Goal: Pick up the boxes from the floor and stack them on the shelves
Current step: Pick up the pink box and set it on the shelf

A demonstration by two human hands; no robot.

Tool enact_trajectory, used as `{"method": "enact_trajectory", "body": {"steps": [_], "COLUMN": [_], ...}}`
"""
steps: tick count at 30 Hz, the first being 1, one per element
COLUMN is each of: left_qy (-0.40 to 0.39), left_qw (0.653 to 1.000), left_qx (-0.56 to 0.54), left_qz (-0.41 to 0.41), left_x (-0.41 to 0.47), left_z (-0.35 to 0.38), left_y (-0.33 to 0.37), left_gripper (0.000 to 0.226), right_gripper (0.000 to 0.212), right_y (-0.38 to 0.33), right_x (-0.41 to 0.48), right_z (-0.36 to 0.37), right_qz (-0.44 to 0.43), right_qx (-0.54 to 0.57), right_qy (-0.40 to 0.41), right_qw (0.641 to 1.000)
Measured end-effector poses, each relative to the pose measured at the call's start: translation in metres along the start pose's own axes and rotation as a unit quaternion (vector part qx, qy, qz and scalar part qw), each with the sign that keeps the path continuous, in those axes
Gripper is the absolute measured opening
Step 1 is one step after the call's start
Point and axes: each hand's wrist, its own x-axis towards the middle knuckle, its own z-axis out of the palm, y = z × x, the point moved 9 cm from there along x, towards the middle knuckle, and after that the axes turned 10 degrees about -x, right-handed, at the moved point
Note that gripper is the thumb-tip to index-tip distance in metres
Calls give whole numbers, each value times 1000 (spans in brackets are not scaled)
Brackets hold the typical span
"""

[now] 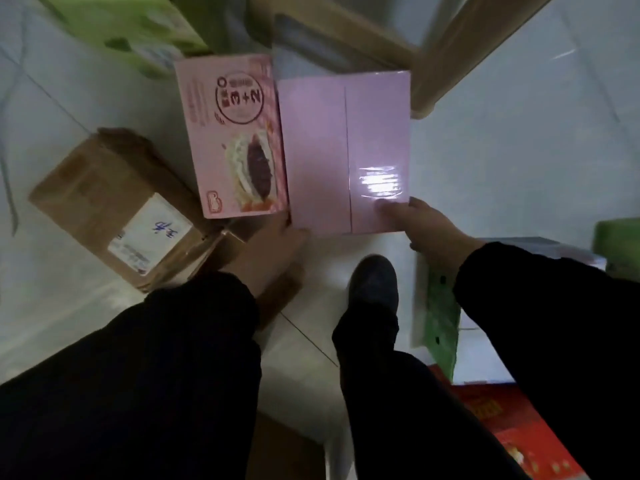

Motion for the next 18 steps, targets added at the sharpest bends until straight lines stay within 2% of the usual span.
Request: {"method": "enact_trajectory", "body": {"steps": [2, 5, 9, 14, 18], "left_qy": [2, 60, 87, 149, 224], "left_qw": [998, 985, 971, 935, 882], "left_qx": [-64, -148, -174, -240, -260], "left_qz": [10, 57, 141, 215, 322], "left_x": [-7, -59, -187, -398, -579], "left_z": [9, -7, -47, -140, -219], "left_y": [7, 39, 126, 239, 316], "left_gripper": [46, 51, 58, 65, 93], "right_gripper": [32, 33, 33, 46, 60], "right_y": [-5, -20, -81, -228, -360], "right_x": [-8, -68, -198, -403, -582], "right_z": [2, -17, -53, -87, -100], "right_qz": [-11, -32, -104, -283, -461], "right_qx": [71, 120, 158, 139, 92], "right_qy": [-7, 46, 63, 8, -18], "right_qw": [997, 991, 980, 949, 882]}}
